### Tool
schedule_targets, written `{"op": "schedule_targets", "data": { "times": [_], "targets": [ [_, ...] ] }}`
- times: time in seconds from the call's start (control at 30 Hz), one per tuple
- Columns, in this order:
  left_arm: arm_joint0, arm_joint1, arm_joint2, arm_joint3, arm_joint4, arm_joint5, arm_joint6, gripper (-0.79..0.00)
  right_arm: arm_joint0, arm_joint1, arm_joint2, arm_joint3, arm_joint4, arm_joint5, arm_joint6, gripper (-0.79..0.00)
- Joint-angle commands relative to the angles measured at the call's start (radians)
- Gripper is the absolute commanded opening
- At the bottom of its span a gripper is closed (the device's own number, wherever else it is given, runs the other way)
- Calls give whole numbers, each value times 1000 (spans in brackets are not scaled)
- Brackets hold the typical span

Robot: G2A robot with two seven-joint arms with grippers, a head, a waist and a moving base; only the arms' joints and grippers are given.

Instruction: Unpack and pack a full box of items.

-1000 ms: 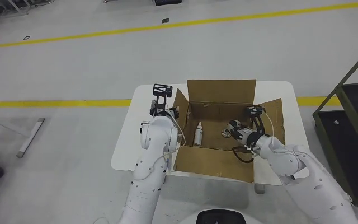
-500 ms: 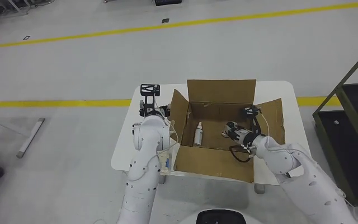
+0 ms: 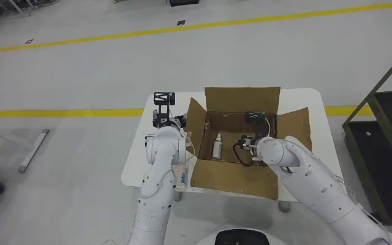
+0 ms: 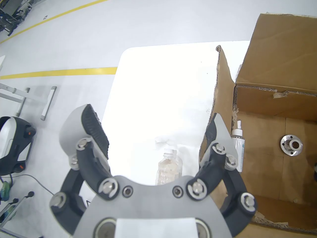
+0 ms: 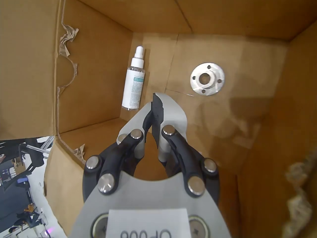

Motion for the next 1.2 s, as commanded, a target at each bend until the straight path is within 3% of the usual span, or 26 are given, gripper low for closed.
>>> {"op": "schedule_targets", "data": {
  "times": [0.0, 0.43, 0.57, 0.73, 0.93, 0.97, 1.0, 1.03, 1.17],
  "targets": [
    [0, 0, 0, 0, 0, 0, 0, 0, -3, 1, 4, -5, -1, -1, 0, -785],
    [0, 0, 0, 0, 0, 0, 0, 0, -3, 1, 4, -5, -1, -1, 0, -785],
    [0, 0, 0, 0, 0, 0, 0, 0, -13, -5, -36, -25, -77, 28, -49, -785],
    [0, 0, 0, 0, 0, 0, 0, 0, -12, -32, -91, -15, -82, 111, -132, -785],
    [11, 2, -6, -2, 11, 0, 39, 0, 41, -86, -151, 99, 19, 155, -209, -785],
    [11, 3, -10, -1, 29, 3, 48, 0, 52, -96, -155, 125, 47, 144, -219, -723],
    [9, 3, -14, -3, 33, 10, 50, 0, 65, -104, -161, 151, 64, 140, -230, -591],
    [5, 3, -21, -7, 31, 19, 49, 0, 79, -112, -171, 174, 63, 137, -251, -536],
    [-1, 4, -33, -5, 51, 21, 57, 0, 121, -143, -190, 256, 107, 150, -285, -502]
  ]
}}
